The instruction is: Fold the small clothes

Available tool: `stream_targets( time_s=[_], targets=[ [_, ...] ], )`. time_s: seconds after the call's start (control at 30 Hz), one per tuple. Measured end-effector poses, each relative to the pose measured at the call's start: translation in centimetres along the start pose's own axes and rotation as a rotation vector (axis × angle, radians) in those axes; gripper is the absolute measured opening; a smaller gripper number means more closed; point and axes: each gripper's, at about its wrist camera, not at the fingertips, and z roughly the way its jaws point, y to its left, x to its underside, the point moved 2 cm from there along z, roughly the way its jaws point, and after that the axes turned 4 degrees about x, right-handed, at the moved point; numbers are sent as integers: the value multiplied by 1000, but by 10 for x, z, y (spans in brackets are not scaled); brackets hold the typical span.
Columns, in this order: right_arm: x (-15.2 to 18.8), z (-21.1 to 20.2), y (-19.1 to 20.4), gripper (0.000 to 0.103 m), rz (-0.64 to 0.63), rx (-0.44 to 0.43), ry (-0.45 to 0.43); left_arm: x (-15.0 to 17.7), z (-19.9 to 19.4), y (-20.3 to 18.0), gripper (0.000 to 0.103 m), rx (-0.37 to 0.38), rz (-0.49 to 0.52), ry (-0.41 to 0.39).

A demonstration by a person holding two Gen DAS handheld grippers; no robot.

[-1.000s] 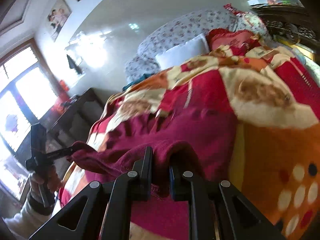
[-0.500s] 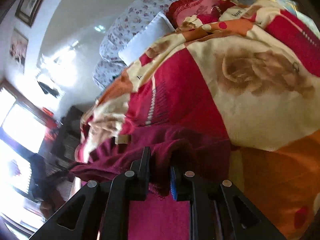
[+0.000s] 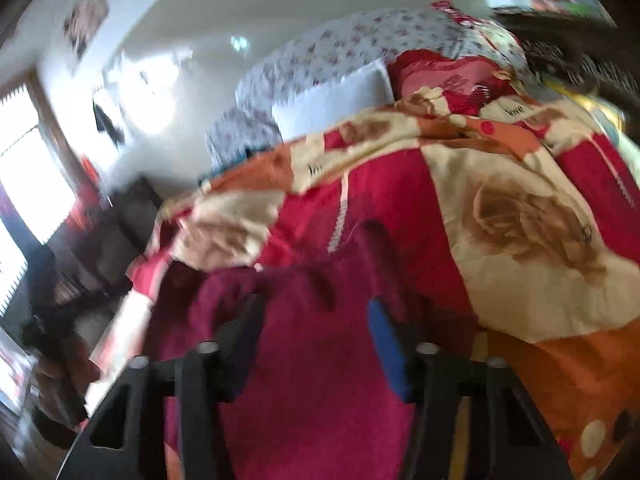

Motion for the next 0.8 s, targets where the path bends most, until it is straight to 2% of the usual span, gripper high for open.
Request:
stream_targets(
  time_s=[0.13,0.23,0.33,0.43,0.53,0.6,0.63,0.73,0.8],
  targets=[
    [-2,29,-10,47,19,56,19,8,40,-6,70,-129,63,35],
    [-11,55,-22,47,36,108,47,6,68,13,70,-189,9,44],
    [-11,79,-27,46,12,161,89,4,88,32,70,-189,-55,69],
    [-11,93,-31,46,2,190,105,2,94,40,78,-181,-72,60],
    [-13,81,-31,46,15,176,94,3,86,39,78,-157,-70,59],
    [-9,58,-30,47,41,141,85,8,70,37,78,-141,-48,57],
    [-5,45,-29,50,66,104,81,11,59,36,78,-125,-34,54],
    [20,-3,-27,68,108,-7,85,31,19,33,78,-54,7,39],
    [42,-27,-24,69,82,-25,99,50,-8,35,80,-8,26,38]
  ],
)
